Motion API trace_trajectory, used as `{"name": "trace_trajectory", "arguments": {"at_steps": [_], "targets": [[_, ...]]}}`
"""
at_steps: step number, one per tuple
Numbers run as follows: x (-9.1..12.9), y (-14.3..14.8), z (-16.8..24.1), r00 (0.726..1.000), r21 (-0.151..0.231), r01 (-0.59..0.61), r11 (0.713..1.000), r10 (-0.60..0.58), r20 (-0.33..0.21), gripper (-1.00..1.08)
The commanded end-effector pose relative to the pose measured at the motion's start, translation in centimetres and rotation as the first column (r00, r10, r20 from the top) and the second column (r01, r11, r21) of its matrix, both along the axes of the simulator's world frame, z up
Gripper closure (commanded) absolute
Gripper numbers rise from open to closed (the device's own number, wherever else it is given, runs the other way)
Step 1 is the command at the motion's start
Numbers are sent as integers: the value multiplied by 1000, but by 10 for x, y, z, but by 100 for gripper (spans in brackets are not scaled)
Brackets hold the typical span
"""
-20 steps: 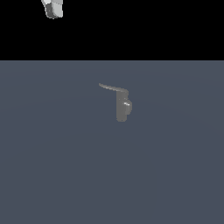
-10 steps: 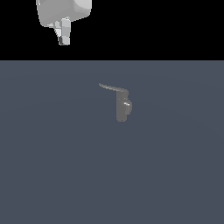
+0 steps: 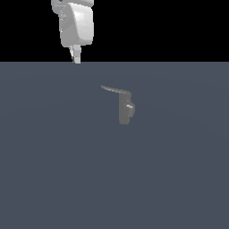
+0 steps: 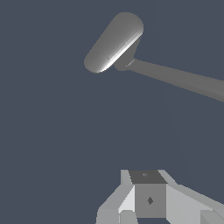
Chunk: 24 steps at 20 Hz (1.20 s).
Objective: Turn on the faucet by rotating a designated handle.
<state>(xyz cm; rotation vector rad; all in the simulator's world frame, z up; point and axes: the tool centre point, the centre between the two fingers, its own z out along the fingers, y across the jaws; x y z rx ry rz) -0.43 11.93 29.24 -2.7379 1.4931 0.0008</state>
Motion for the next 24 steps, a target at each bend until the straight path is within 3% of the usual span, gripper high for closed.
{"name": "trace_trajectory", "arguments": {"at_steps": [1,9,17,24], "targets": [[16,-3,-11,998,-2,58,998,-58,-1,108],[72,-22,-51,967,-10,256,967,-256,-5,108],[123,-52,-89,897,-18,442,897,-442,-7,108],[149,-74,-110,840,-21,542,840,-542,-9,108]]}}
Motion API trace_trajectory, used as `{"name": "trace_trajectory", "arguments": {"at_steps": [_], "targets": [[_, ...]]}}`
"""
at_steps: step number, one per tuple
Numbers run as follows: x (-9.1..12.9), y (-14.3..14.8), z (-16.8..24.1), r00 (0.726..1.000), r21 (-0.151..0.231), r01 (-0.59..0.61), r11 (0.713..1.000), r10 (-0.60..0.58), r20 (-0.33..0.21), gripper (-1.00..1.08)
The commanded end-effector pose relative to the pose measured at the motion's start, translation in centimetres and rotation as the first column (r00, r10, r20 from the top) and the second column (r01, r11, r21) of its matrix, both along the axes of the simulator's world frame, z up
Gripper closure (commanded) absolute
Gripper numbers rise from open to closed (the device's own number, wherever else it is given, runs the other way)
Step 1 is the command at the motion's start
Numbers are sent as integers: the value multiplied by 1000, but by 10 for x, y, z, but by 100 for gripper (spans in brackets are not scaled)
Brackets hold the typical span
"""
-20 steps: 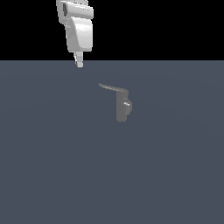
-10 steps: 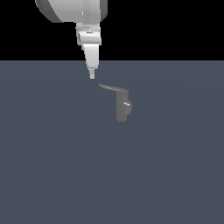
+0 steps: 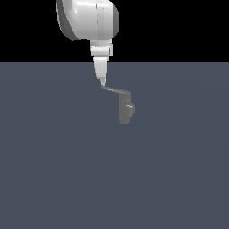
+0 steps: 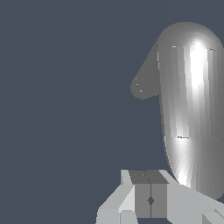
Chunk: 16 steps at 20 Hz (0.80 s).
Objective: Turn on the faucet by rotating a designated handle.
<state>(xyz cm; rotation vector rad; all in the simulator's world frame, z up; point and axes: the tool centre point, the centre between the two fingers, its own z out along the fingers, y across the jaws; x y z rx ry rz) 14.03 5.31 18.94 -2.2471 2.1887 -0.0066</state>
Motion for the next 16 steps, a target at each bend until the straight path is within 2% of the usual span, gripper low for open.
{"name": "trace_trajectory", "arguments": {"at_steps": [1,7,16], "targets": [[7,-10,-9,999,-2,38,999,-38,-5,108],[16,-19,-16,997,-2,81,997,-81,-6,108],[16,-20,-16,997,-1,83,997,-83,-6,108]]}}
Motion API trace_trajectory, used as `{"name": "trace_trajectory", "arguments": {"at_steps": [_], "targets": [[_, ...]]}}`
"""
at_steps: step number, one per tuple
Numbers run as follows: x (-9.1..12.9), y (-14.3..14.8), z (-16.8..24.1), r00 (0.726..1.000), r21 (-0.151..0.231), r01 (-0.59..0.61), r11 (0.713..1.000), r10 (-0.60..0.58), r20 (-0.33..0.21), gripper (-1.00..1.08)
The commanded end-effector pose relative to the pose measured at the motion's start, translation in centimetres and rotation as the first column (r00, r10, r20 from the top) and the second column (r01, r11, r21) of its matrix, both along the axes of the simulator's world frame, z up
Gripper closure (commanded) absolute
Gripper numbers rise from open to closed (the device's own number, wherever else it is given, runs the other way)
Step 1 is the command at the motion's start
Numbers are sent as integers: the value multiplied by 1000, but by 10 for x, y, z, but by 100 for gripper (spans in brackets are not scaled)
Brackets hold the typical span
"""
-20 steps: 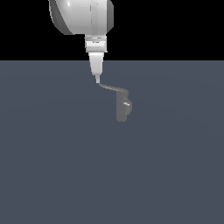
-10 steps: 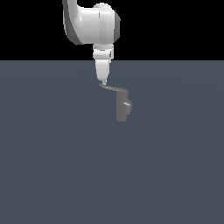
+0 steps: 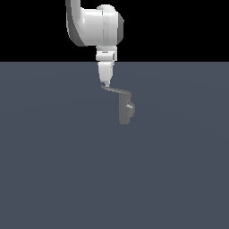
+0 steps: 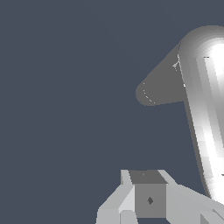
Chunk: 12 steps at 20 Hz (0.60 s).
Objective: Turn on the faucet by rotating a designated handle.
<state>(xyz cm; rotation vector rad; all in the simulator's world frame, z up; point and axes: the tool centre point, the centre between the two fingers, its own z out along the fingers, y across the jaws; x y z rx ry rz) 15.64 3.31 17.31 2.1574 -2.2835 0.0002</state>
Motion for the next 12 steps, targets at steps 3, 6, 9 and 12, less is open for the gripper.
{"name": "trace_trajectory", "arguments": {"at_steps": [3,6,9,12], "targets": [[-4,1,0,1000,0,0,1000,0,0,108],[-11,3,0,1000,0,0,1000,0,0,108],[-18,4,0,1000,0,0,1000,0,0,108],[-25,6,0,1000,0,0,1000,0,0,108]]}}
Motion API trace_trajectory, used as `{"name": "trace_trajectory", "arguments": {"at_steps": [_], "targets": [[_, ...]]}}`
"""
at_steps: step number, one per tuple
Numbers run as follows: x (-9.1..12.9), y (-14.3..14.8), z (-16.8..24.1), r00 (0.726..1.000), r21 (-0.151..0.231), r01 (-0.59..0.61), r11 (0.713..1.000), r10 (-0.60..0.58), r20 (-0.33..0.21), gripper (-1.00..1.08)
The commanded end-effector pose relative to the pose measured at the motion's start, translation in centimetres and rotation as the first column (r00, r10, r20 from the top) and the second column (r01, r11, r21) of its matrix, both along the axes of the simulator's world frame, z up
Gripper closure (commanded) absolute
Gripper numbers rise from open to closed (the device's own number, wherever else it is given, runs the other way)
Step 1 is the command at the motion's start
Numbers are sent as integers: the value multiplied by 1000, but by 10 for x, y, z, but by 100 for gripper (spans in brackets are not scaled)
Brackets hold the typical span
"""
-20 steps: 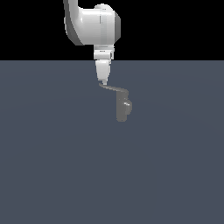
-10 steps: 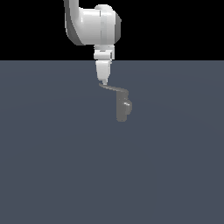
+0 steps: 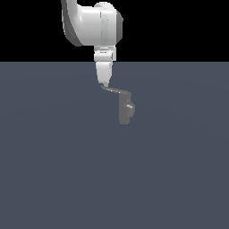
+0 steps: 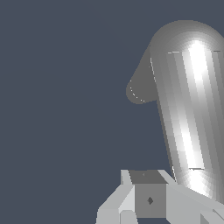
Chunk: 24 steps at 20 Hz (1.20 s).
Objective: Turn on the faucet by rotating a designated handle.
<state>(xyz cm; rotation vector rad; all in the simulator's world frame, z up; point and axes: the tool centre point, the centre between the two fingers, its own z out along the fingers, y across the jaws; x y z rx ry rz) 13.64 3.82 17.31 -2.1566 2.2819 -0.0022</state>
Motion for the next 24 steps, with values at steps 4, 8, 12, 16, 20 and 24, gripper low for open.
{"name": "trace_trajectory", "arguments": {"at_steps": [4,8,12,16,20,24], "targets": [[-14,3,0,1000,0,0,1000,0,-2,108],[-24,5,0,1000,0,0,1000,0,-2,108],[-35,8,0,1000,0,0,1000,0,-2,108],[-45,10,0,1000,0,0,1000,0,-2,108],[-54,12,0,1000,0,0,1000,0,-2,108],[-57,5,1,1000,-1,4,1000,-4,2,108]]}}
